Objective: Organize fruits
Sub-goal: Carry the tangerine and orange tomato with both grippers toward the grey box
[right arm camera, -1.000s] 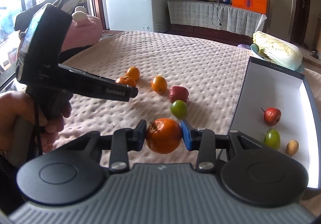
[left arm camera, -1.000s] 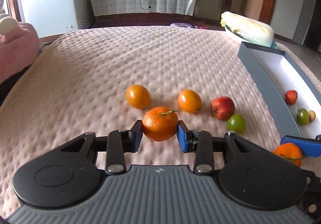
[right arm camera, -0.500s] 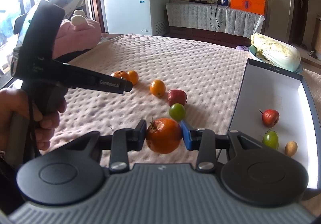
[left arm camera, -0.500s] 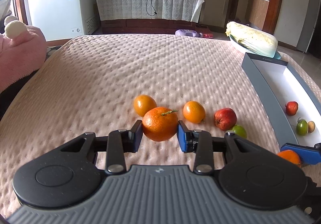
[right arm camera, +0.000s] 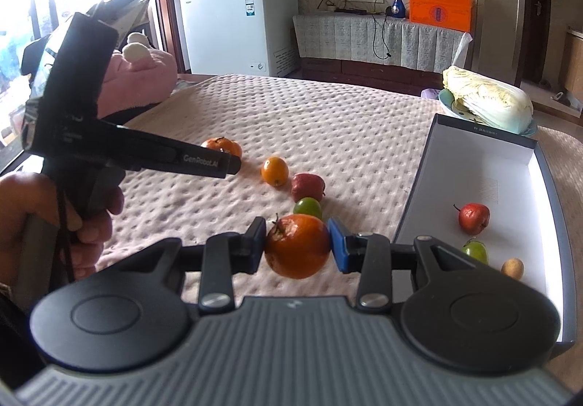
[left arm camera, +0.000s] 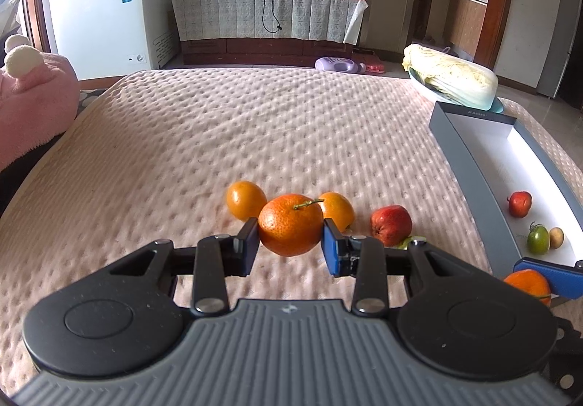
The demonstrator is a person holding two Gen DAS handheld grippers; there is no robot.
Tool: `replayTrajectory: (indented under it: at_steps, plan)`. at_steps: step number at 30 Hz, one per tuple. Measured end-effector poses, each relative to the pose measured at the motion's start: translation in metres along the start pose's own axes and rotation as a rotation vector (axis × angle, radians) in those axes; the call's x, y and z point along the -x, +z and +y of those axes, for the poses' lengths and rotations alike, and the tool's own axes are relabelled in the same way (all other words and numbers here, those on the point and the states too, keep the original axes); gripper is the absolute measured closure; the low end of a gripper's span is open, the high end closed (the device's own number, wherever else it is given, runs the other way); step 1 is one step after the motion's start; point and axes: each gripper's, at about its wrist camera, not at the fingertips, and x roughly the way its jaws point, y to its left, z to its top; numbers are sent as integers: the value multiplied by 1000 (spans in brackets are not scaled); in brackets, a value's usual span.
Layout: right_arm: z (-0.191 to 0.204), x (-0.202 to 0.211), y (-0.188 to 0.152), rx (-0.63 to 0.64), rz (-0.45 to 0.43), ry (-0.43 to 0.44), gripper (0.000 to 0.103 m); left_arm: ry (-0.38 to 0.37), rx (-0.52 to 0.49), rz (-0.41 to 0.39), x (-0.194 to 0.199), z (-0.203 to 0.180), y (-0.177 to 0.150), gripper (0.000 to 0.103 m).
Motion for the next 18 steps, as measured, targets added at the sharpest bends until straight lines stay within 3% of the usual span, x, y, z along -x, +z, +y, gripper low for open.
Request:
replayTrajectory:
  at_steps: [18]
  plan:
    - [-15,12,0,-24,-29,-34,62,-31,-20,-23,0,-27,5,61]
